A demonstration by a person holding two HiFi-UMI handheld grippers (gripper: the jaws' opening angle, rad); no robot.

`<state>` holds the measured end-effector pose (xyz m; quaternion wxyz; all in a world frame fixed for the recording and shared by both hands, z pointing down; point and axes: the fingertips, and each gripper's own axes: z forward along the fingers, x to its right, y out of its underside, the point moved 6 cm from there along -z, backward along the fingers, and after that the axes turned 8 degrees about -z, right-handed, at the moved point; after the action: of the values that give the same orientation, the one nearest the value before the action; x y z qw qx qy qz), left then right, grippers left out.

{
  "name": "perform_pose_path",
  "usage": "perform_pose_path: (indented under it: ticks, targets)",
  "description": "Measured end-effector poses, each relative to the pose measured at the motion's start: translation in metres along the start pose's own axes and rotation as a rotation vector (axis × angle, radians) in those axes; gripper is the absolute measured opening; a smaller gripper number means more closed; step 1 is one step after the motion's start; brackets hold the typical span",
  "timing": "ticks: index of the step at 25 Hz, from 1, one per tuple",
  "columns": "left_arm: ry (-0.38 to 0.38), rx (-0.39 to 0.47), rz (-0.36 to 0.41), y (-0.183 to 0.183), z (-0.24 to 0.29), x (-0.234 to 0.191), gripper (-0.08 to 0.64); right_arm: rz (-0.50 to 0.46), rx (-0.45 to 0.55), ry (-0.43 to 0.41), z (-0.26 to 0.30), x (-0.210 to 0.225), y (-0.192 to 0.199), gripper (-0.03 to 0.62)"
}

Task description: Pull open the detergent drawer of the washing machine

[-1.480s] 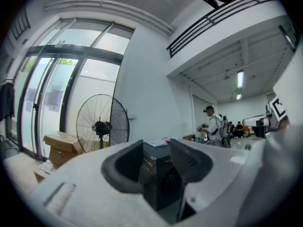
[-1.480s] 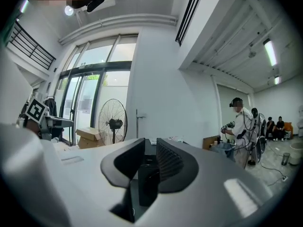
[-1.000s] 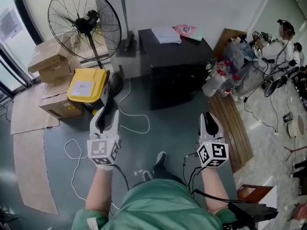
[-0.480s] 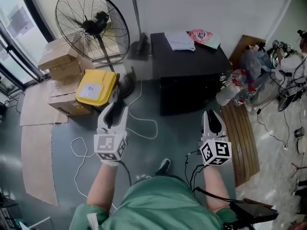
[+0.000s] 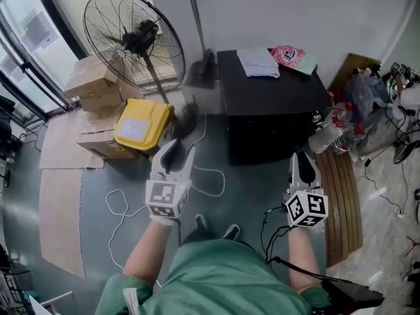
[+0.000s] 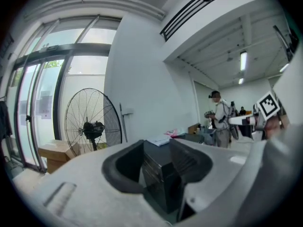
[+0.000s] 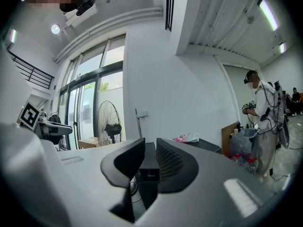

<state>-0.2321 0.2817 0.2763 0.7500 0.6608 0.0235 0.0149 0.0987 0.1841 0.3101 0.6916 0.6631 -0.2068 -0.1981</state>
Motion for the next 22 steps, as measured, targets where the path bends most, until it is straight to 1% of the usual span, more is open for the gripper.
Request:
perform_pose_path:
  ticks: [5,9,13,18,20,22]
  targets:
    - [0.024,-0.011,0.006,0.000,0.024,-0.002,0.167,0.025,-0.013,0.011,0.014,0.010,0.007,0.058]
    - [0.045,-0.022,0.001,-0.003,0.052,-0.014,0.167,0.044,-0.025,0.026,0.032,0.014,0.008,0.058]
    - [0.113,-0.007,-0.005,-0.010,0.091,-0.025,0.167,0.056,-0.050,0.063,0.053,0.014,0.008,0.058]
    - [0.197,-0.028,-0.021,-0.003,0.142,-0.044,0.167,0.056,-0.083,0.113,0.084,0.010,0.013,0.058]
    - [0.224,-0.027,-0.008,-0.004,0.162,-0.053,0.167,0.056,-0.114,0.135,0.100,0.009,0.016,0.060]
    - [0.242,-0.031,0.026,-0.005,0.182,-0.064,0.167,0.059,-0.141,0.155,0.119,0.007,0.020,0.060]
